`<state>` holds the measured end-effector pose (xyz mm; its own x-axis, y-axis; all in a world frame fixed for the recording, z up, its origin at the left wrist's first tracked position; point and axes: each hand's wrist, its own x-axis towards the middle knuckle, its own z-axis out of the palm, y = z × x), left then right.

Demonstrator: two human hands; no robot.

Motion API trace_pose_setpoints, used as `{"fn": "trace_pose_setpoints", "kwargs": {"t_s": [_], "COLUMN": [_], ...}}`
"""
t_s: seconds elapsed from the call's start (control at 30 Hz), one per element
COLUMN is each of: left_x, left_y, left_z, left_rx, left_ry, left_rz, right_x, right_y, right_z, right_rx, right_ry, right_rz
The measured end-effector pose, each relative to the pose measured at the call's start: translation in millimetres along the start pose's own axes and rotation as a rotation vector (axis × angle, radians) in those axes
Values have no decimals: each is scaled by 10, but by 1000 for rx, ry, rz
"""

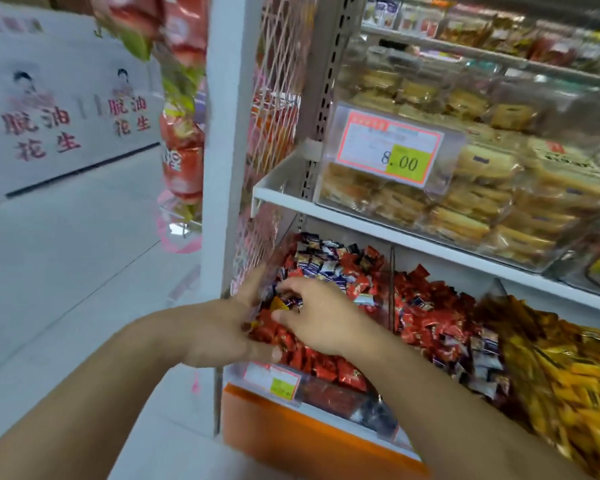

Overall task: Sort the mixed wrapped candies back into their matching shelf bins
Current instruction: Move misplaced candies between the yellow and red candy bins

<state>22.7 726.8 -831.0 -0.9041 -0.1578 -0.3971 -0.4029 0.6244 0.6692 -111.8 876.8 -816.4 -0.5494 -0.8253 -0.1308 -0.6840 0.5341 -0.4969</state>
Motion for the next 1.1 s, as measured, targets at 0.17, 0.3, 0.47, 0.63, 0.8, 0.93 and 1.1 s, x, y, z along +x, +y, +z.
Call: {"fn": "trace_pose_setpoints", "kwargs": {"t_s": [0.17, 0.3, 0.47, 0.63, 0.8, 0.93, 1.1], "left_x": [-3, -8, -38, -63, -107, -41, 99], "left_y": [-18, 15, 62, 151, 500, 726, 809], "left_z": [-26, -34, -39, 4, 189, 422, 622], "left_rx": [-4, 27, 44, 27, 103, 142, 193], "left_ry": [0, -19, 2, 66, 288, 301, 336], "left_rz": [-8, -28, -17, 21, 233, 352, 421], "right_x": [164, 139, -44, -531, -1276, -1793, -2202], "right_y": [75, 112, 90, 200, 501, 966, 1623], "right_z": [93, 100, -65, -358, -545, -666, -1019], "right_rx": [129, 104, 137, 214, 307, 378, 246], "right_ry": [-27, 1, 90, 271, 401, 548, 826], "right_rz": [44, 30, -2, 30, 148, 310, 566]}}
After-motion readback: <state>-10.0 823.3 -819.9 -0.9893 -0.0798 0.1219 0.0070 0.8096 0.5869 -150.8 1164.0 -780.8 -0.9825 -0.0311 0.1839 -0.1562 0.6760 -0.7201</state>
